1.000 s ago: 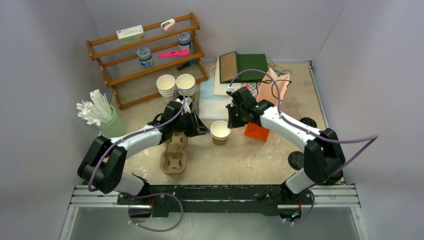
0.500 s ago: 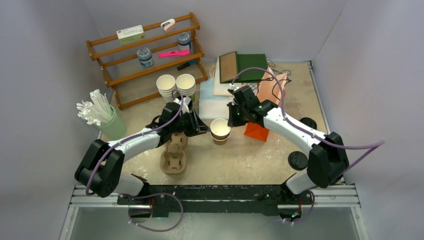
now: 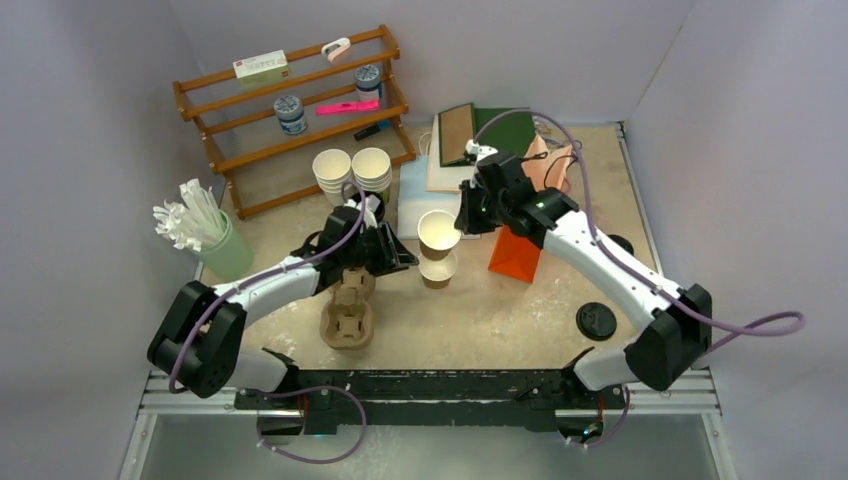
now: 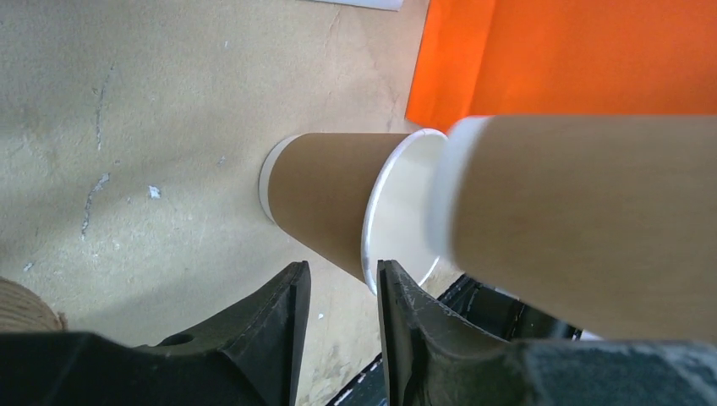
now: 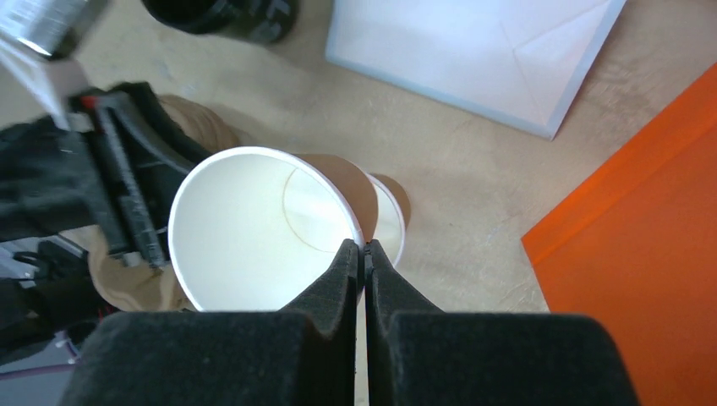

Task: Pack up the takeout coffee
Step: Pick up the coffee cup, then pick up the coffee cup from the center of the board.

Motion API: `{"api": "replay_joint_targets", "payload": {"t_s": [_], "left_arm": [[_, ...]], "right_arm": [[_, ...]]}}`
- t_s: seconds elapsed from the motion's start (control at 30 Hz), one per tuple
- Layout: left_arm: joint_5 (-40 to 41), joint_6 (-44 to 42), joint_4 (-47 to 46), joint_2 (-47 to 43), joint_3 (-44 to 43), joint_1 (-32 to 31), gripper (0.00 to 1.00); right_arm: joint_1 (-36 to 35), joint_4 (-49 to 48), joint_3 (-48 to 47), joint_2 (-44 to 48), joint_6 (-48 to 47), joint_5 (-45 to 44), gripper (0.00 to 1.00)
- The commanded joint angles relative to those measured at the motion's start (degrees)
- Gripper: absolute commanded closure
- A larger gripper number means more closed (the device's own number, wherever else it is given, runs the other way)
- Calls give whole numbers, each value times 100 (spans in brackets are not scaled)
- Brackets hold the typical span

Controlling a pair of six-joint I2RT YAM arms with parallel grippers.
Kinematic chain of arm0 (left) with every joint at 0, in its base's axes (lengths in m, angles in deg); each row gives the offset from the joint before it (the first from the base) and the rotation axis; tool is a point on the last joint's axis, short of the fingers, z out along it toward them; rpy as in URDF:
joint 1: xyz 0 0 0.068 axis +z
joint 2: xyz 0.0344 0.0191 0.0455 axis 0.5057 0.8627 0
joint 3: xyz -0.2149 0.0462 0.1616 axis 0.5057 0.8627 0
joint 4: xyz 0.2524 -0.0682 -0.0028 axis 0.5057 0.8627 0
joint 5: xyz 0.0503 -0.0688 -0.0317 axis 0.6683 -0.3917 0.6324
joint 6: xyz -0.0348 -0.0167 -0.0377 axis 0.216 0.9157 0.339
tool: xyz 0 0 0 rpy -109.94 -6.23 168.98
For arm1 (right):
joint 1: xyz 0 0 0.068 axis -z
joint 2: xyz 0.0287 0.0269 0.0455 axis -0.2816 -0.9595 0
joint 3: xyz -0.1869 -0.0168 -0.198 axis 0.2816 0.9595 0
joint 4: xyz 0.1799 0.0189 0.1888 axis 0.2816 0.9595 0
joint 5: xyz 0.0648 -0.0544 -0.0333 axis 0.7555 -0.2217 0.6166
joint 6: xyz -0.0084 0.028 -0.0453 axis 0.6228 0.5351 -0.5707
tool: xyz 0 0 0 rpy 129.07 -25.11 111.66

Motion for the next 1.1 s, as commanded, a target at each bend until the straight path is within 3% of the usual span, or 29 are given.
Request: {"api": "replay_joint_targets", "payload": {"t_s": [0.0,0.23,0.43,0.67,0.93,1.07], "left_arm": [[159,-186,121,39,-406,-147,61],[891,-674,1160,479,-1285,-575,53],[1769,-1122,2504,1094,-2270,-914,64],[2770,-1479,3840,1089,-3240,-1065,98],[3630,-1711,5586,387,-4284,-1052,100],[4140,-1799,6532,-274,-4155,-621,100]], "right_arm": [[27,354,-620,448,46,-547,100],[37,591,-708,901,16,-1284,100],[37,572,-563,984,110,-1416,100],[37,553,-474,959,132,-1392,100],[37,500,-465,575,147,-1225,100],[33,417,-611,160,-63,-1288,100]]}}
